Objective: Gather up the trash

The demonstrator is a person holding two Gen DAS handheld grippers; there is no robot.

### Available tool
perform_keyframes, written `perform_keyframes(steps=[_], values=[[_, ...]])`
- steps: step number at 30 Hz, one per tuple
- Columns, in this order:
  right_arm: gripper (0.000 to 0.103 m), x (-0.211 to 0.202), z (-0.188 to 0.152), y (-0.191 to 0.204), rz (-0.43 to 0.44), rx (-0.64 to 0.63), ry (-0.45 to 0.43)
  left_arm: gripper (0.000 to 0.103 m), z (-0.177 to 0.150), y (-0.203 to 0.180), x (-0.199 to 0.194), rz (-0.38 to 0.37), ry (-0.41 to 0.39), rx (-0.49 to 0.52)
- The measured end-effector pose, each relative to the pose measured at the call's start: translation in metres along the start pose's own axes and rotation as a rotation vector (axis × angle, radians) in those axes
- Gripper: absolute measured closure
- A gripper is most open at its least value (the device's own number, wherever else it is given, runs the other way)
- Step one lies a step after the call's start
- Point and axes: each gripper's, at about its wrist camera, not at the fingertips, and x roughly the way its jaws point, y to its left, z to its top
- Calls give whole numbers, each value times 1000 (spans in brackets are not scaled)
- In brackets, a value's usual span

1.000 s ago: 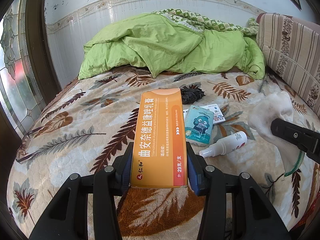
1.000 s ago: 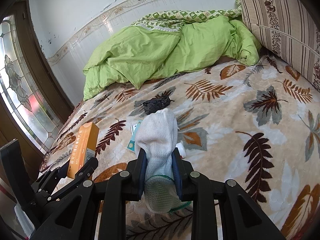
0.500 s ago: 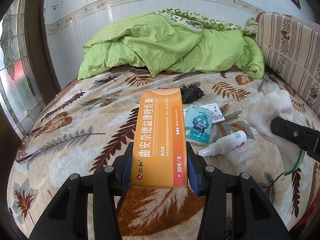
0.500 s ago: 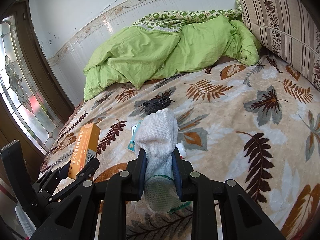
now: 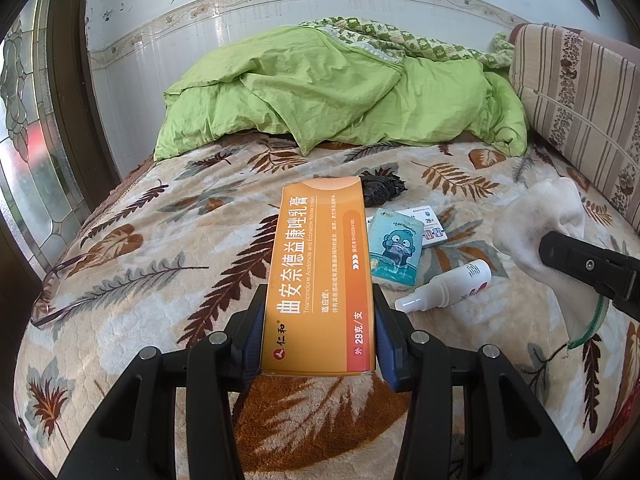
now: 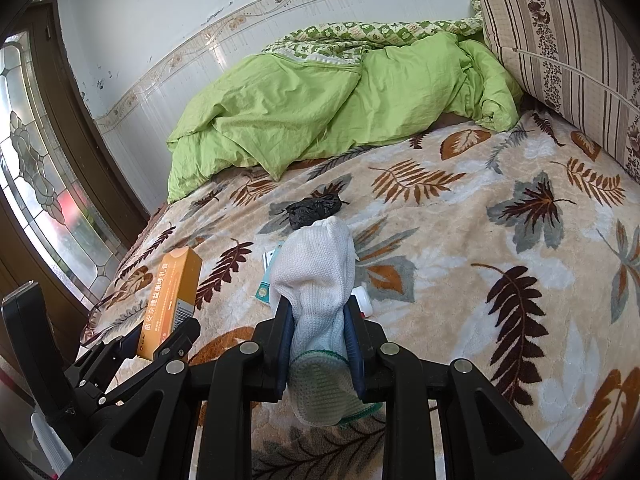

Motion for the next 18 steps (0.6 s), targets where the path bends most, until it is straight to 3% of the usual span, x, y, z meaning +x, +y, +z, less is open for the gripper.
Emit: perform_keyframes(steps=[18], values=[[77, -1, 0, -1, 2, 0, -1, 57, 0, -3, -1, 0, 0, 5]])
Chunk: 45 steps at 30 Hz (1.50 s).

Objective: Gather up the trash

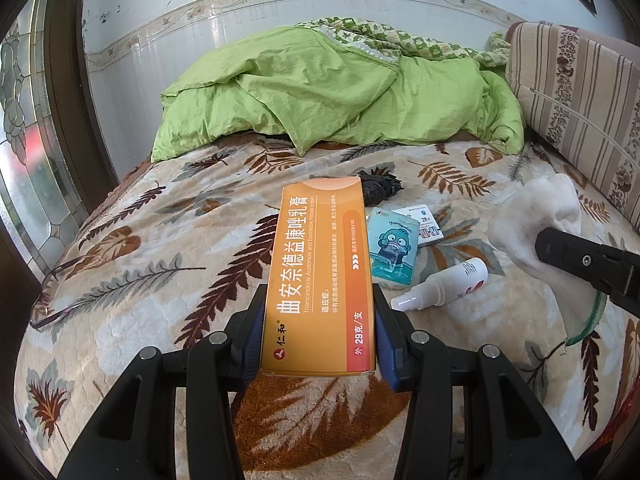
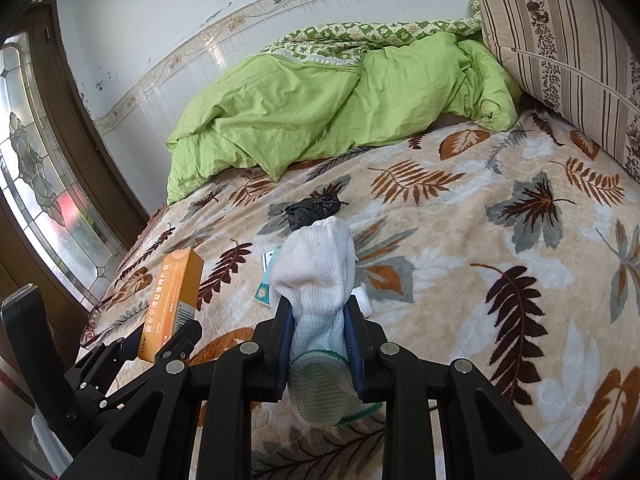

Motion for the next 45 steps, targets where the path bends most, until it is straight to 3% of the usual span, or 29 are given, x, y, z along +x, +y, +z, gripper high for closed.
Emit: perform_keyframes(steps=[9, 18, 24, 32, 41, 45], values=[[77, -3, 1, 1, 1, 12, -6, 57, 0, -2, -2, -20, 2, 3], [77, -47, -2, -18, 33, 101, -31, 57, -7, -27, -25, -173, -4, 58], [77, -102, -12, -55, 2, 155, -58, 57, -10, -70, -53, -333, 13, 124], [77, -185, -38, -133, -126, 285, -89, 57, -9, -147, -99, -568, 34, 274], [77, -261, -74, -204, -276, 436, -111, 57, -28, -247, -142, -820, 147, 431], [77, -282, -90, -227, -327, 491, -116, 57, -38, -284, -150, -892, 215, 473]])
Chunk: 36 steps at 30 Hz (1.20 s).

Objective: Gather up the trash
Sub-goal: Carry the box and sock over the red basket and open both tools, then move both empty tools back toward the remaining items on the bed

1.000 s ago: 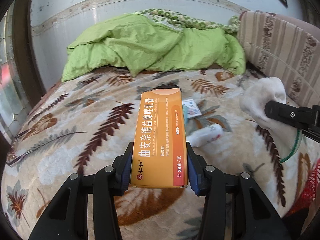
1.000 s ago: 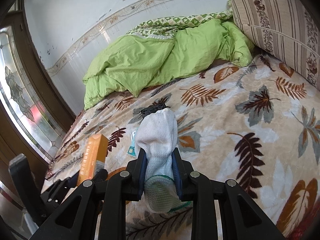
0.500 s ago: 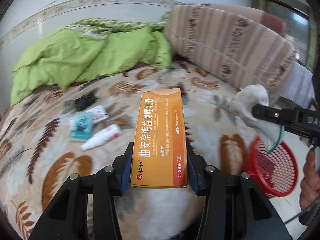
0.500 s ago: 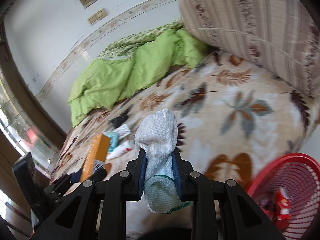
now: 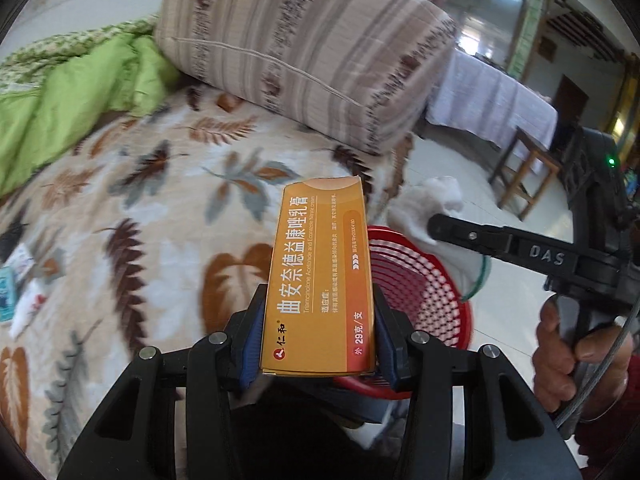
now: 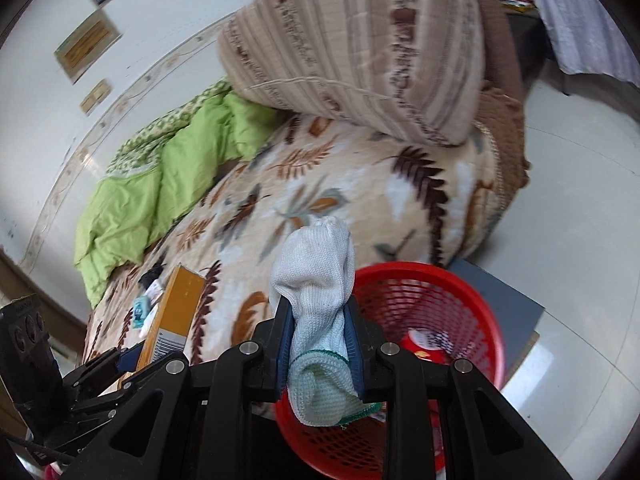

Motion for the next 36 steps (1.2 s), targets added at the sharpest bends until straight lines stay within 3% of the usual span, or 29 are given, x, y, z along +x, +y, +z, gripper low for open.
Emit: perform_keyframes(steps=[2, 3, 4, 5, 7, 12, 15, 28, 36], values=[[76, -1, 1, -11, -25, 12, -1, 57, 4, -14, 13, -27, 23, 27], [75, 0, -1, -16, -45, 14, 2, 52, 5, -18, 16, -23, 29, 32], [72, 2, -1, -19, -60, 20, 8, 50, 5, -21, 19, -13, 36, 32], [62, 2, -2, -24, -66, 25, 15, 48, 4, -21, 20, -13, 35, 26], [56, 1, -4, -32, -92, 44, 14, 48, 3, -17, 17, -24, 31, 14], [56, -2, 1, -30, -99, 19, -15, 45, 4, 3, 8, 6, 15, -37], [56, 1, 5, -15, -48, -3, -19, 44, -1, 22, -2, 46, -2, -66], [53, 59, -6, 103, 167, -180, 91, 43, -30, 139, -56, 227, -62, -282], [51, 125, -25, 182, 225, -256, 206, 42, -58, 235, -92, 374, -109, -473]])
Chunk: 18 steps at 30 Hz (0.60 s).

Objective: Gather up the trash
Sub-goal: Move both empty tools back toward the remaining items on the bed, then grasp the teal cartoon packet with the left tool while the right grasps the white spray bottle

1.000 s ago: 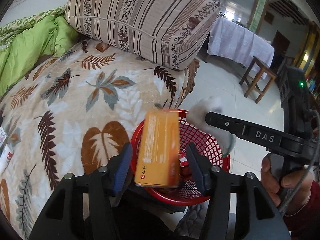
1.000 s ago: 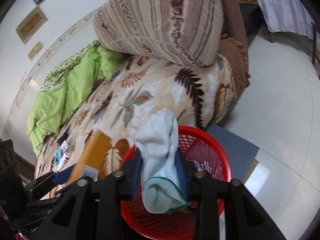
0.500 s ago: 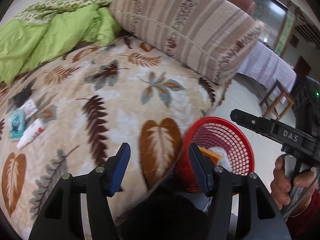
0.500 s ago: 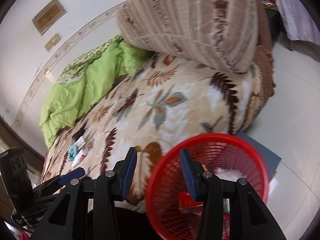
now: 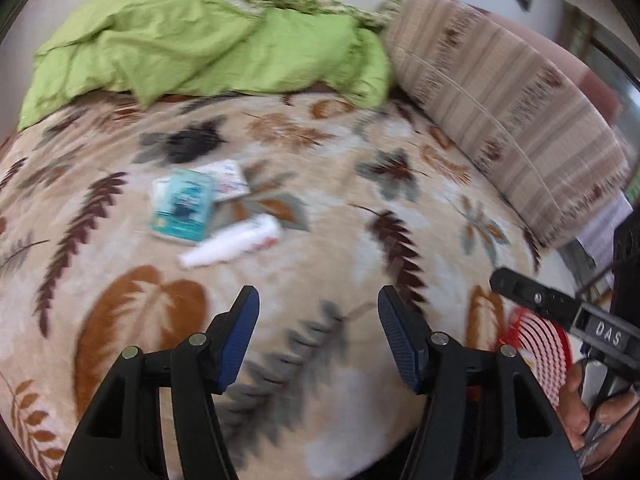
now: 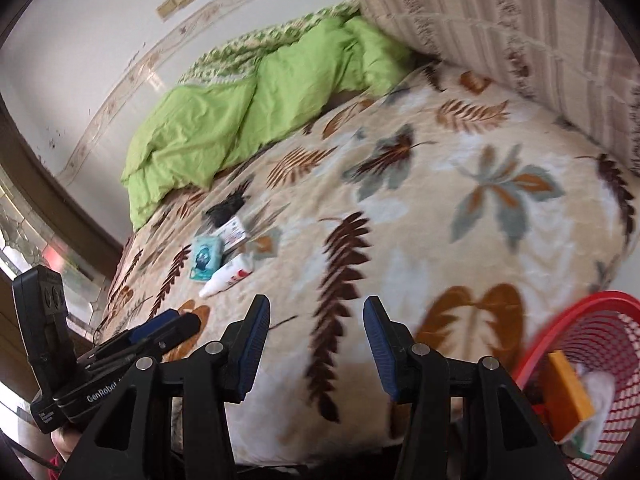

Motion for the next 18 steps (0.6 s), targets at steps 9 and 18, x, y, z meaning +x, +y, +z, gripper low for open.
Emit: perform_keyframes(steps=[9, 18], values=[[51, 80, 9, 52, 23, -32, 42, 42, 50, 86, 50, 220, 6, -127], [51, 94, 3, 47, 37, -43, 86, 41, 57, 94, 119, 329, 89, -88]])
